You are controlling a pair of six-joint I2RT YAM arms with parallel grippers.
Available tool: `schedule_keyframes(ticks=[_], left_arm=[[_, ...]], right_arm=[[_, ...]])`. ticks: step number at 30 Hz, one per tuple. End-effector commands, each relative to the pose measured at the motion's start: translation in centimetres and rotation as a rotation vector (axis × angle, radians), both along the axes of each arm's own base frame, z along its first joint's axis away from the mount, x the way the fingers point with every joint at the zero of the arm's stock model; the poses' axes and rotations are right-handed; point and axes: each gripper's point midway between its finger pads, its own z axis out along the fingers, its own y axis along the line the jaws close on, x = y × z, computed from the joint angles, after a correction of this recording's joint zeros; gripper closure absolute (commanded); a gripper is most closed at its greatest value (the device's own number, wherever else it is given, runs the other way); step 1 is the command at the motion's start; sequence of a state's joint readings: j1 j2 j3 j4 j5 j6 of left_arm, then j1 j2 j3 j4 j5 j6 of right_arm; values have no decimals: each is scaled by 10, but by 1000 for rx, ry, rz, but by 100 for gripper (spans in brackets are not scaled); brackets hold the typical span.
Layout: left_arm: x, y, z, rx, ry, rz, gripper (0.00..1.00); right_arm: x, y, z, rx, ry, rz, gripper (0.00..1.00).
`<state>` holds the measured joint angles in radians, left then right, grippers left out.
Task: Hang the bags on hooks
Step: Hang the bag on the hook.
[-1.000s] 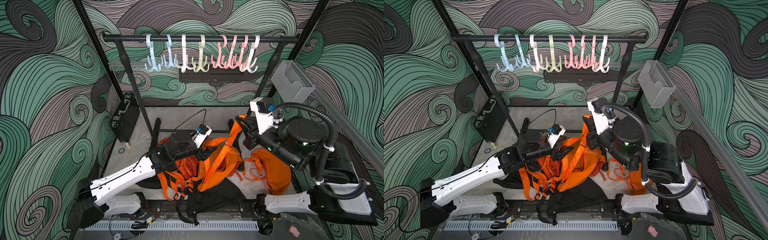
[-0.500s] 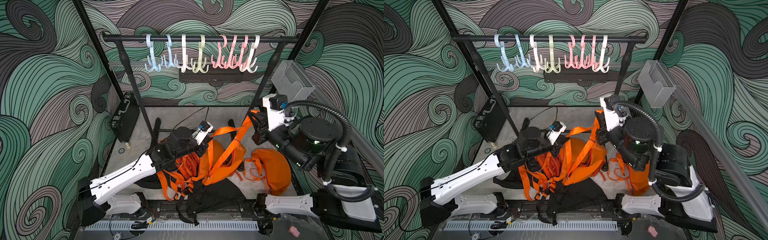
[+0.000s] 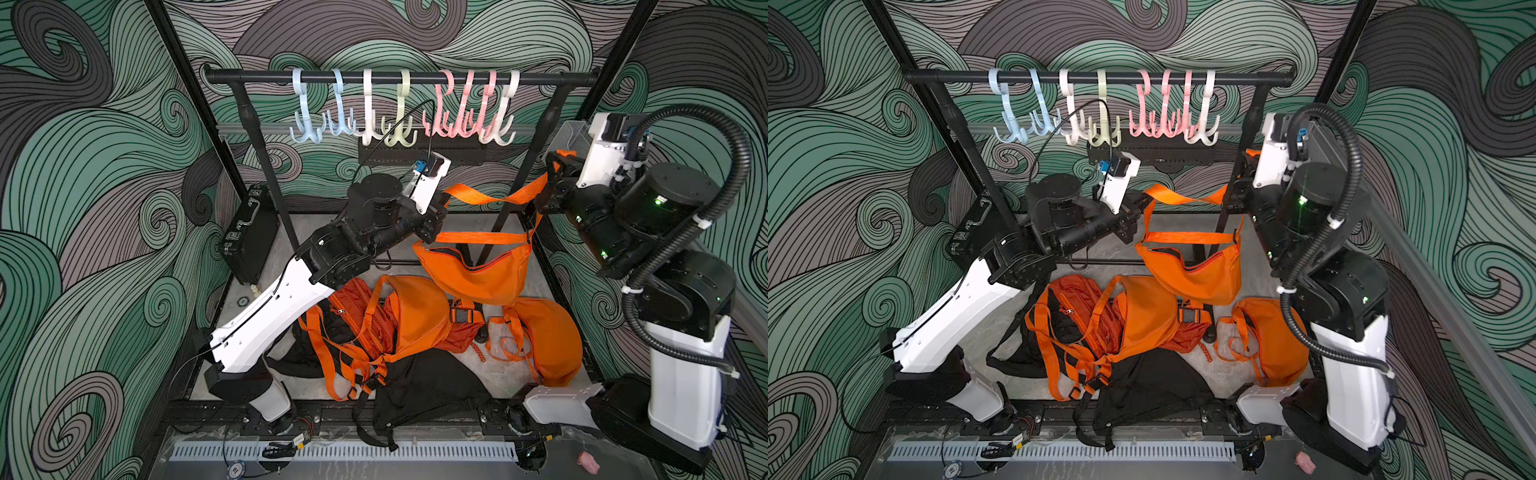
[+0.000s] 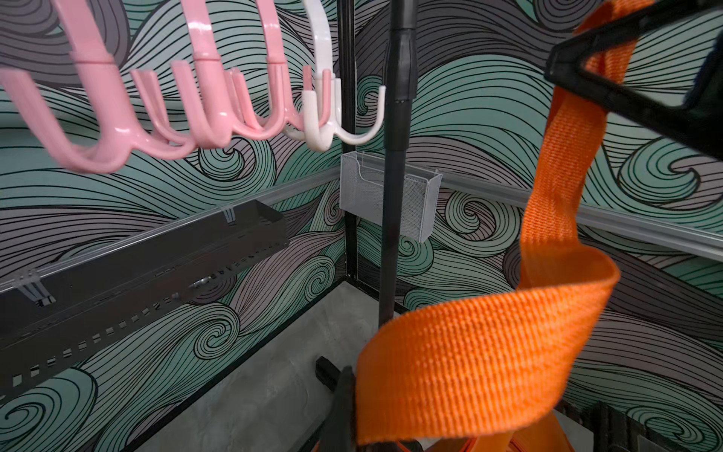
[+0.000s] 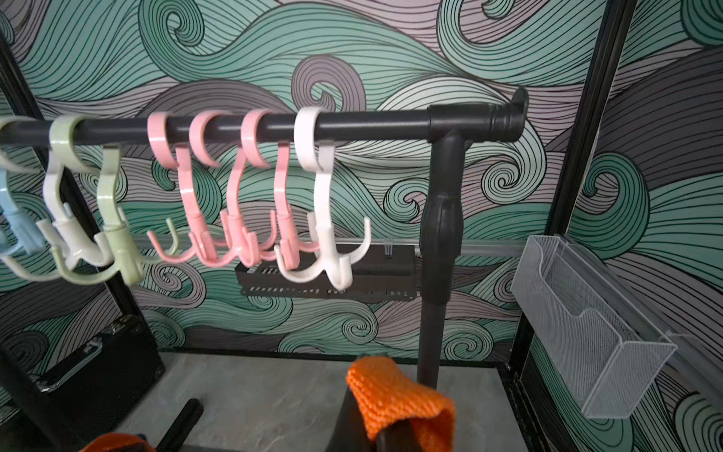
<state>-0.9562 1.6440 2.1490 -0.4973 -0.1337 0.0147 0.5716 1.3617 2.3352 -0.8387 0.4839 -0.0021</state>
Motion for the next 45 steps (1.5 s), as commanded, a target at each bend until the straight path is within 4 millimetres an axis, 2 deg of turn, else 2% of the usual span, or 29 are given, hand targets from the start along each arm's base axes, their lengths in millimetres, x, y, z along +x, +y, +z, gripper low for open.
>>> schedule_keyframes(ticks=[1, 5, 9, 12, 16, 20, 23, 28, 36, 40, 45], left_arm=[[9, -3, 5, 5, 23, 42, 100], [21, -10, 26, -61, -1, 77, 100], [35, -9, 39, -102, -39, 146, 100], [45, 3, 53, -154, -70, 215, 100], [63, 30, 72, -257, -75, 340, 100], [74, 44, 80, -315, -65, 400, 100], [80, 41, 75, -309, -62, 408, 100], [88, 25, 50, -246, -20, 389, 100], [85, 7, 31, -176, 2, 359, 100], [81, 6, 34, -159, -29, 371, 100], [73, 14, 60, -182, -117, 390, 100]], right_arm=[[8, 4, 26, 84, -64, 56, 100], [25, -1, 43, 133, -107, 37, 100], [33, -11, 58, 158, -160, -1, 100], [37, -19, 67, 179, -200, -19, 100], [40, -31, 81, 224, -264, -48, 100], [48, -37, 90, 250, -308, -70, 100], [63, -34, 83, 254, -291, -73, 100], [91, -30, 62, 269, -223, -71, 100], [122, -23, 29, 311, -111, -38, 100], [128, -23, 20, 346, -77, -15, 100], [123, -20, 23, 366, -79, 16, 100]])
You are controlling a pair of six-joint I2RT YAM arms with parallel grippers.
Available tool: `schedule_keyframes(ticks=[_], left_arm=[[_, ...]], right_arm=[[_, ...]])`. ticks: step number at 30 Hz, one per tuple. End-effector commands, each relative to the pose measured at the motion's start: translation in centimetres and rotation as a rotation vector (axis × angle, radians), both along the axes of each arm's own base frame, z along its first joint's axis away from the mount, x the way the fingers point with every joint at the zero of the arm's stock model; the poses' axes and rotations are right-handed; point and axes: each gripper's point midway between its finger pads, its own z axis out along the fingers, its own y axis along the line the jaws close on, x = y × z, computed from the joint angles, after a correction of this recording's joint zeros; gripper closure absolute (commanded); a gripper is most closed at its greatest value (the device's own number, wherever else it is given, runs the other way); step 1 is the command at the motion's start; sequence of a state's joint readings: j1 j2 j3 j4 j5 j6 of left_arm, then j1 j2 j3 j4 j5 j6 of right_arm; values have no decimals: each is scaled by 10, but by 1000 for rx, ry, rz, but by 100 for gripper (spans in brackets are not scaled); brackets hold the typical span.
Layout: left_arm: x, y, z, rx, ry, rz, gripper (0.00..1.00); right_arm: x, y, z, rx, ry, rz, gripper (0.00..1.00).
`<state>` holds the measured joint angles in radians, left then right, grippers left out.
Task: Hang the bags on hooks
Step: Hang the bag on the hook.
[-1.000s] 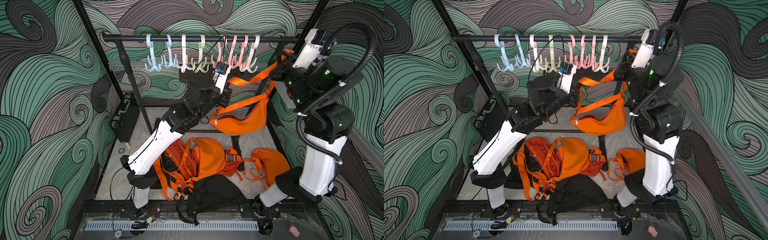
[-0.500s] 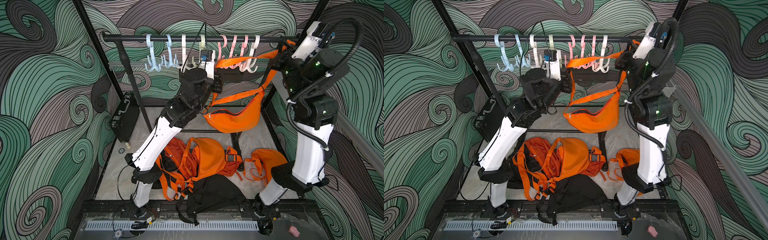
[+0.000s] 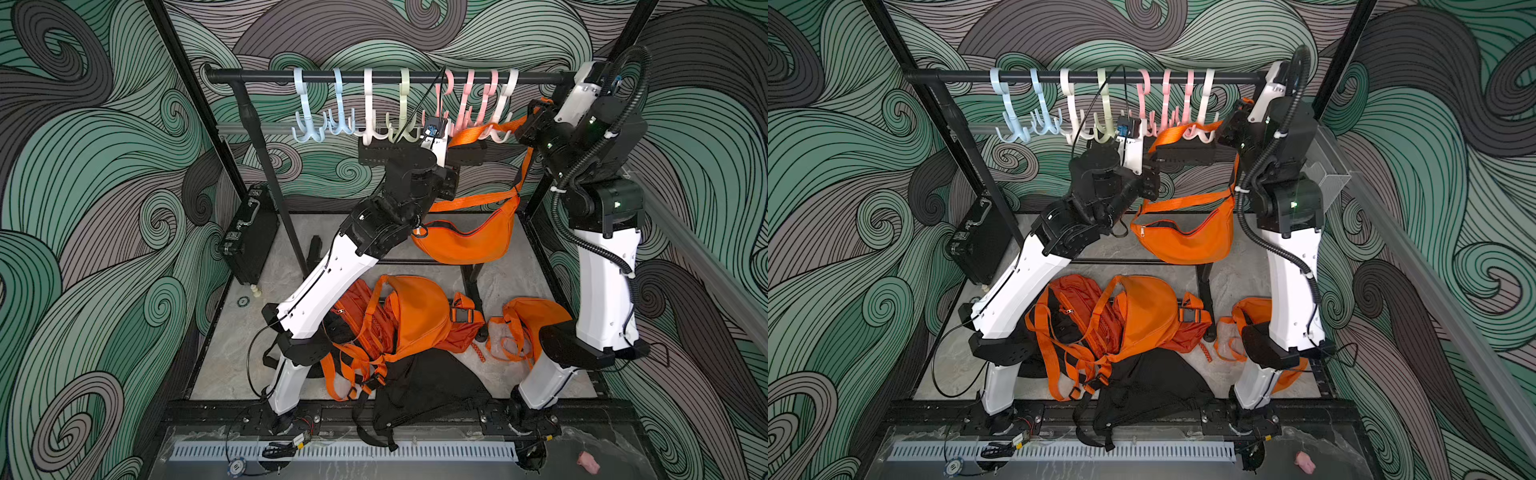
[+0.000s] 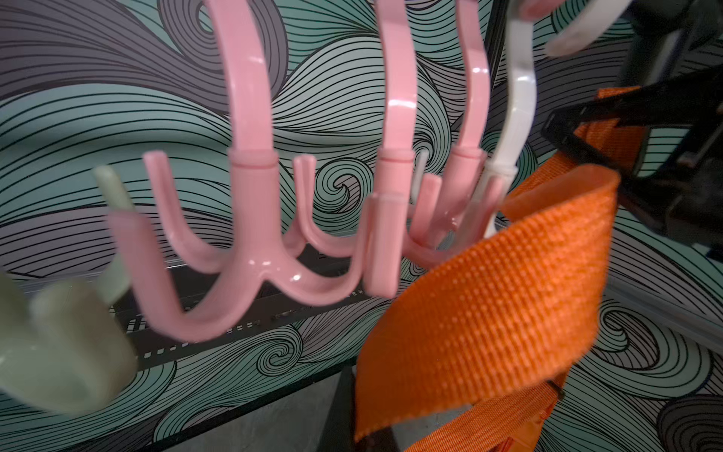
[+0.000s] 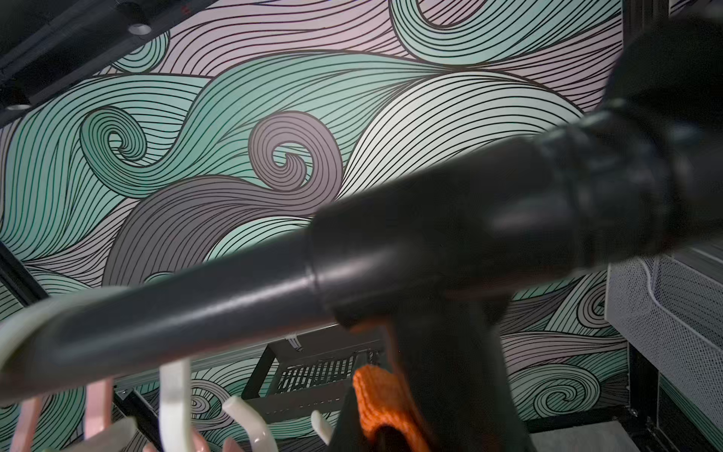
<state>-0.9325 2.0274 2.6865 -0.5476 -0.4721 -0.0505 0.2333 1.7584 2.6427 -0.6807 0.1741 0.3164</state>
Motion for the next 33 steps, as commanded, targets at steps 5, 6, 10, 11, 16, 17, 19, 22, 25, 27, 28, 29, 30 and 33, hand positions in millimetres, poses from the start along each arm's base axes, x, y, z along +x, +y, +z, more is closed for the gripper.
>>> schedule_keyframes(ticks=[5, 6, 10, 11, 16, 17, 19, 22, 25, 27, 28, 29, 30, 33], left_arm=[[-23, 18, 64, -44, -197, 11, 100], [-26, 15, 67, -44, -215, -6, 100], [-37, 0, 76, 8, -298, -33, 100], [-40, -2, 79, 25, -324, -28, 100], [-44, -1, 84, 49, -354, -26, 100], [-45, -3, 80, 58, -345, -31, 100], [-44, -8, 70, 78, -319, -27, 100], [-42, -20, 53, 103, -271, -38, 100], [-39, -33, 30, 145, -226, -36, 100], [-36, -38, 17, 163, -196, -26, 100], [-36, -40, 13, 168, -184, -26, 100], [-35, -42, 7, 176, -172, -24, 100], [-34, -43, 2, 179, -162, -22, 100], [-31, -50, -13, 200, -136, -24, 100]], right_arm=[[-13, -4, 11, 43, -27, 20, 100], [-12, -4, 10, 44, -25, 21, 100], [-9, -1, 4, 47, -7, 35, 100], [-8, 0, 3, 49, -4, 37, 100], [-6, 0, -3, 45, 14, 35, 100], [-7, 0, -3, 45, 14, 36, 100], [-7, 1, -4, 49, 17, 41, 100], [-8, 0, -7, 53, 27, 43, 100], [-10, -1, -11, 53, 39, 39, 100], [-13, -2, -14, 53, 48, 37, 100], [-15, -2, -14, 53, 50, 37, 100], [-16, -3, -16, 53, 49, 35, 100], [-18, -3, -17, 54, 49, 38, 100], [-21, -4, -25, 54, 55, 33, 100]])
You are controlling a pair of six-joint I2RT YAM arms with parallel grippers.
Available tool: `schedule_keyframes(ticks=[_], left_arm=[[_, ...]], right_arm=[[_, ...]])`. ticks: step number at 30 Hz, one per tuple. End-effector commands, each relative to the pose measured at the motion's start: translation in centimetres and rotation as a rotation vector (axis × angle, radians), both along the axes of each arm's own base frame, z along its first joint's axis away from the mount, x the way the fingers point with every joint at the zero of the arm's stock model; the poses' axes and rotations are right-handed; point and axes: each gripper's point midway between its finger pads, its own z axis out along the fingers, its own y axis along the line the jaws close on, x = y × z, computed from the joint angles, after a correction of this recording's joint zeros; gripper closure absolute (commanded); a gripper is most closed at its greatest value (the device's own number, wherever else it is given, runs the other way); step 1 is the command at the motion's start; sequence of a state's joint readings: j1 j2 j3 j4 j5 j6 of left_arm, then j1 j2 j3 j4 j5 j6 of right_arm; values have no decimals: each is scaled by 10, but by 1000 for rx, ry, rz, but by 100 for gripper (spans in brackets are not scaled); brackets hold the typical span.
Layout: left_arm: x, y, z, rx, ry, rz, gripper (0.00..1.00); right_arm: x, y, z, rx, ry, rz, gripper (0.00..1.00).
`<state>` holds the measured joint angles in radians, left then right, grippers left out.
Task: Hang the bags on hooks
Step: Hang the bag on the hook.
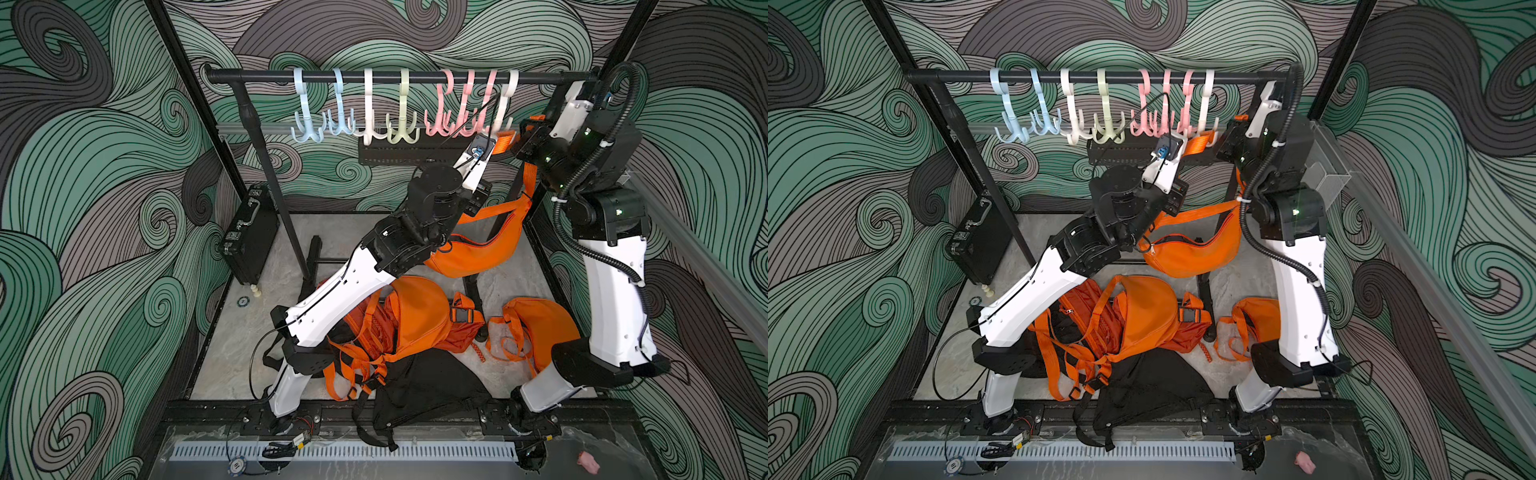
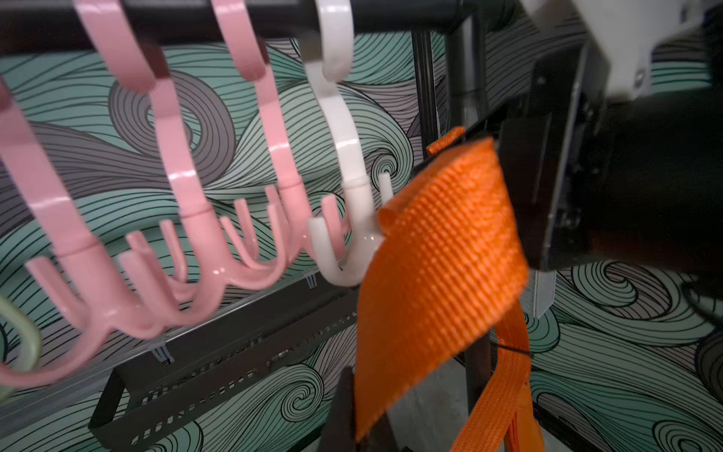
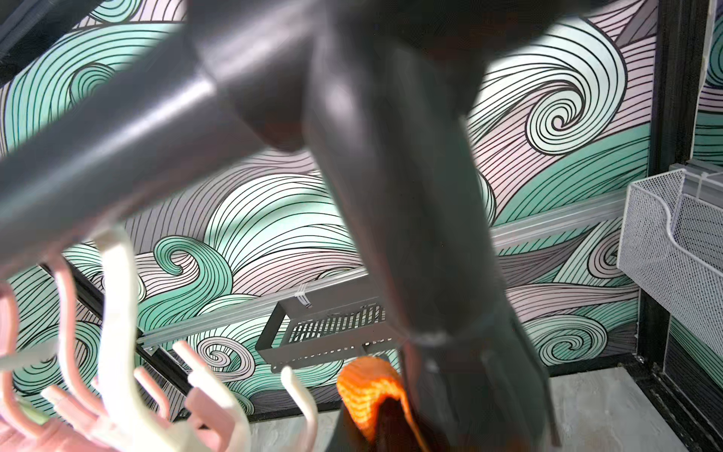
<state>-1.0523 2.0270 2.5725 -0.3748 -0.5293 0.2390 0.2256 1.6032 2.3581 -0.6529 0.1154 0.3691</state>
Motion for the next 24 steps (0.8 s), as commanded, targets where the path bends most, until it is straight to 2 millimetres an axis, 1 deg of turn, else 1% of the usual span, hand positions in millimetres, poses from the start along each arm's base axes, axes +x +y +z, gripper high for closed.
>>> schedule_keyframes(ticks=[1, 5, 9, 13, 14, 18, 21, 24], left_arm=[[1, 0, -12, 1, 33, 25, 100], [8, -10, -38, 39, 72, 38, 100], [14, -22, -61, 82, 99, 31, 100], [20, -34, -76, 105, 112, 18, 100], [21, -38, -82, 117, 118, 12, 100], [24, -53, -94, 135, 134, -20, 100], [25, -59, -95, 134, 131, -33, 100], [27, -57, -95, 142, 126, -27, 90]], right_arm=[[-9, -9, 8, 27, -38, -25, 100], [-10, -13, -7, 29, -12, -37, 100], [-17, -21, -17, 39, -6, -61, 100], [-19, -35, -33, 59, 29, -95, 100], [-20, -41, -38, 74, 41, -112, 100], [-26, -63, -53, 117, 68, -182, 100], [-26, -72, -60, 140, 82, -198, 100], [-23, -69, -61, 140, 90, -169, 100]])
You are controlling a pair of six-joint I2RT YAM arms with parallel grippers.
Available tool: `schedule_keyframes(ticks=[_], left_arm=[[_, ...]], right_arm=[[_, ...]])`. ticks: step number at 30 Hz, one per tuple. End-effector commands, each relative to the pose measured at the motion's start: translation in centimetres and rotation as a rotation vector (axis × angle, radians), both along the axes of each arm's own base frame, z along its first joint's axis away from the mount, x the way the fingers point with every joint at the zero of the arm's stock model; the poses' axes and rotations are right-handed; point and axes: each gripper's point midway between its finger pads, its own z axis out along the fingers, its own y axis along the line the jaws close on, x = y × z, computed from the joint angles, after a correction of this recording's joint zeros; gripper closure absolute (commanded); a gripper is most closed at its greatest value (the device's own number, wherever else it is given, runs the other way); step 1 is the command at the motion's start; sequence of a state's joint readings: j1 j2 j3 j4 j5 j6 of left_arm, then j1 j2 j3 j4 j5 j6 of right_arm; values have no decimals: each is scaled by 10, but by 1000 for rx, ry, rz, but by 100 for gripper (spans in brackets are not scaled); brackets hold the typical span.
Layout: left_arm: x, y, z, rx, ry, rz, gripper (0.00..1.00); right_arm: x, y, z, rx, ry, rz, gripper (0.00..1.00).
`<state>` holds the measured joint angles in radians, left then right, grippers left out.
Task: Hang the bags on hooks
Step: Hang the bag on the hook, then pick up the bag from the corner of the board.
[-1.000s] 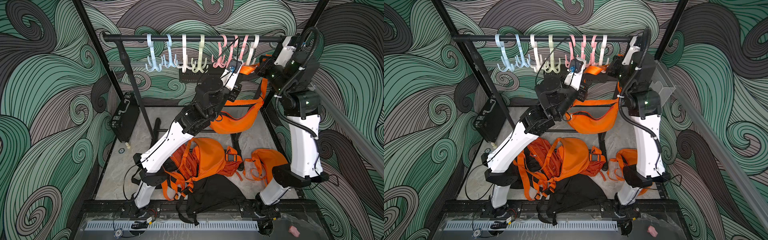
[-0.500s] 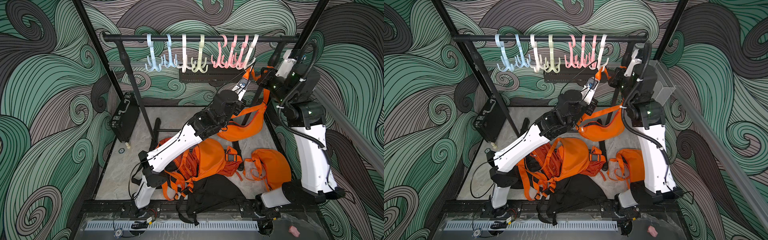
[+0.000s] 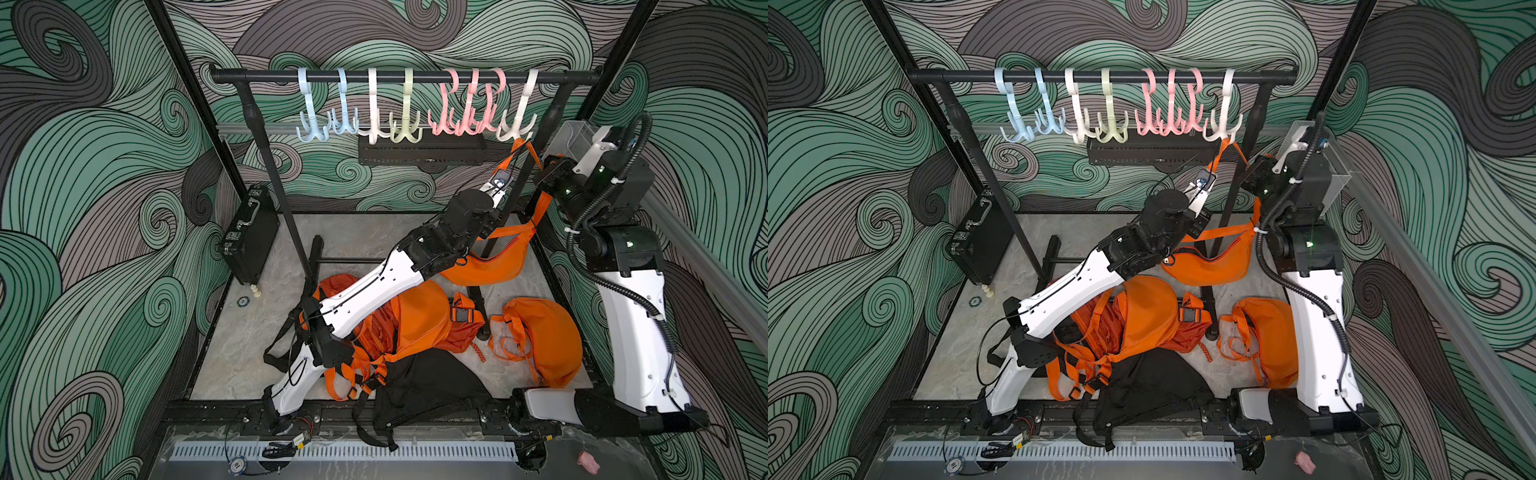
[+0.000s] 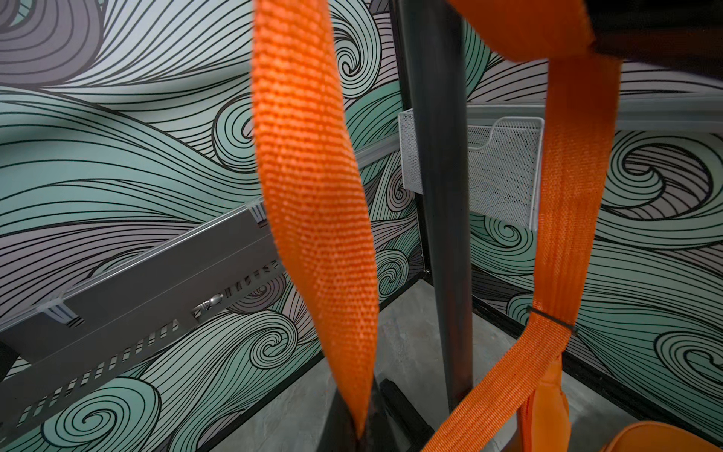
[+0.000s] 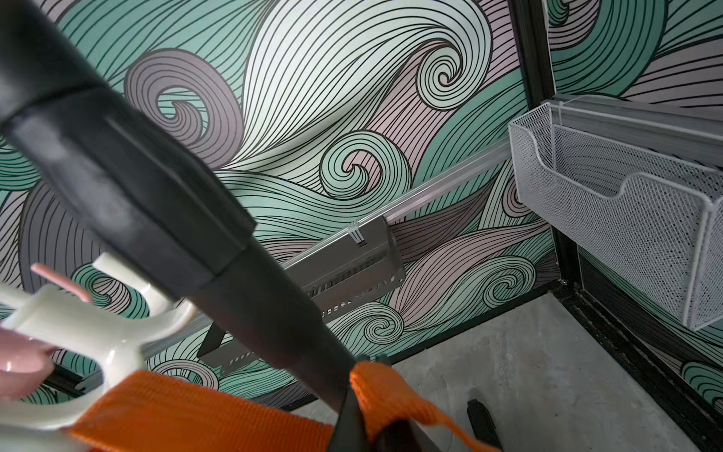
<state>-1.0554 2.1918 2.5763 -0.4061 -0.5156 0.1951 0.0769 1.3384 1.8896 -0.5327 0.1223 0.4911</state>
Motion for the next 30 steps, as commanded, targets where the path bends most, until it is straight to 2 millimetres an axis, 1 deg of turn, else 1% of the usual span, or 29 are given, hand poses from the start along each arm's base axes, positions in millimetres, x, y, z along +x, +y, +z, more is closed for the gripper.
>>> schedule_keyframes(ticks=[1, 3, 5, 6, 7, 8, 10, 11, 12, 14, 17, 18, 20, 21, 22, 24, 26, 27, 28, 29, 30], left_arm=[[-1, 4, 3, 10, 8, -9, 89], [-1, 8, 5, 12, 10, -4, 82], [-5, 15, 11, 14, 11, -4, 60], [-7, 18, 13, 14, 13, -6, 51], [-10, 21, 14, 15, 18, -12, 40], [-14, 24, 14, 17, 24, -18, 30], [-20, 33, 13, 21, 36, -26, 12], [-24, 38, 12, 22, 42, -28, 5], [-26, 43, 11, 26, 45, -26, 2], [-33, 56, 4, 46, 59, -18, 1], [-41, 75, -14, 110, 87, -4, 1], [-44, 82, -17, 123, 93, -1, 1], [-51, 97, -33, 164, 117, 10, 1], [-55, 103, -40, 179, 130, 11, 1], [-59, 112, -50, 196, 144, 17, 1], [-66, 131, -61, 214, 159, 39, 1], [-74, 152, -74, 226, 179, 68, 1], [-78, 160, -81, 234, 187, 73, 1], [-81, 166, -92, 250, 204, 80, 1], [-88, 179, -90, 229, 205, 91, 2], [-90, 185, -96, 234, 212, 98, 2]], right_arm=[[1, -1, -1, 30, 2, 7, 100], [0, 1, 0, 31, -2, 21, 100], [-2, 3, 2, 26, -7, 34, 100], [-5, 3, 3, 21, -10, 36, 100], [-7, 3, 5, 14, -12, 36, 97], [-10, 2, 5, 7, -11, 34, 84], [-18, 0, 7, -6, -9, 24, 65], [-23, -2, 9, -17, -9, 18, 56], [-28, -3, 9, -24, -6, 10, 46], [-40, -10, 5, -44, 14, -25, 28], [-60, -23, -5, -77, 52, -87, 10], [-67, -28, -10, -85, 70, -113, 6], [-84, -40, -26, -107, 128, -167, 1], [-91, -44, -36, -113, 160, -189, 1], [-100, -48, -51, -108, 196, -209, 1], [-111, -49, -86, -86, 276, -208, 1], [-126, -51, -128, -71, 371, -213, 1], [-132, -52, -145, -78, 409, -219, 1], [-140, -56, -165, -88, 458, -238, 1], [-149, -59, -185, -96, 505, -256, 1], [-153, -59, -205, -99, 553, -253, 1]])
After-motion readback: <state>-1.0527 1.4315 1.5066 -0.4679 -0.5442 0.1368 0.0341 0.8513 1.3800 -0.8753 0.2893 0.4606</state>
